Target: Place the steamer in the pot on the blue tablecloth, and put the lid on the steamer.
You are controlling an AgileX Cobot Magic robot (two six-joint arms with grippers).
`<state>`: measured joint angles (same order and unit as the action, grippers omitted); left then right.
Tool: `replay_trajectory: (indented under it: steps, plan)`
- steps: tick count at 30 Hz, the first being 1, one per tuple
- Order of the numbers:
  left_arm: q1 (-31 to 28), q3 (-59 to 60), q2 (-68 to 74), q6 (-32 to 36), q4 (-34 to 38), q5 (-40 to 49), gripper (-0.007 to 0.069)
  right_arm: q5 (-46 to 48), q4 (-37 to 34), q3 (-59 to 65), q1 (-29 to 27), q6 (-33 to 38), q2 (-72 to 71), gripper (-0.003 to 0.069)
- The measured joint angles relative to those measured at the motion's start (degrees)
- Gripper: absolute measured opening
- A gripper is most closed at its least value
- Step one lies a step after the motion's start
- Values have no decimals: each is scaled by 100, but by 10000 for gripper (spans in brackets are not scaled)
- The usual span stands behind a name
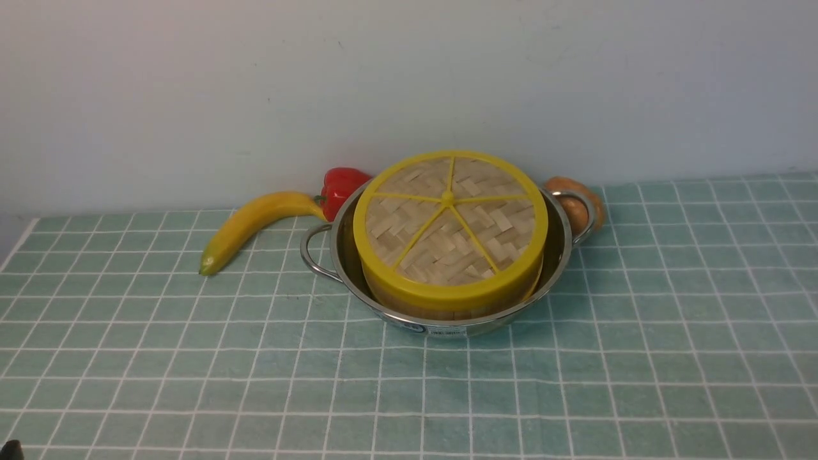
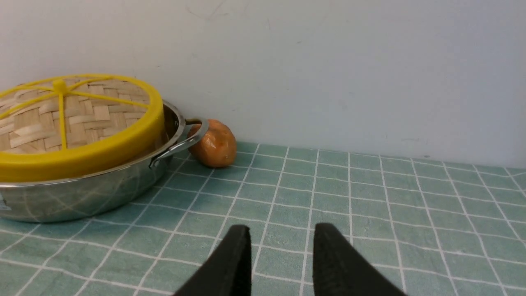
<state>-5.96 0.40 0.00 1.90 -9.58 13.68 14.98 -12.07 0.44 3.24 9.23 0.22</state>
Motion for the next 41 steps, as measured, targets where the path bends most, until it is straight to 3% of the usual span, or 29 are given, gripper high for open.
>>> replay_trajectory:
  steps: [41]
  plan:
    - [0,0,0,0,0,0,243,0,0,0,0,-7,0,240]
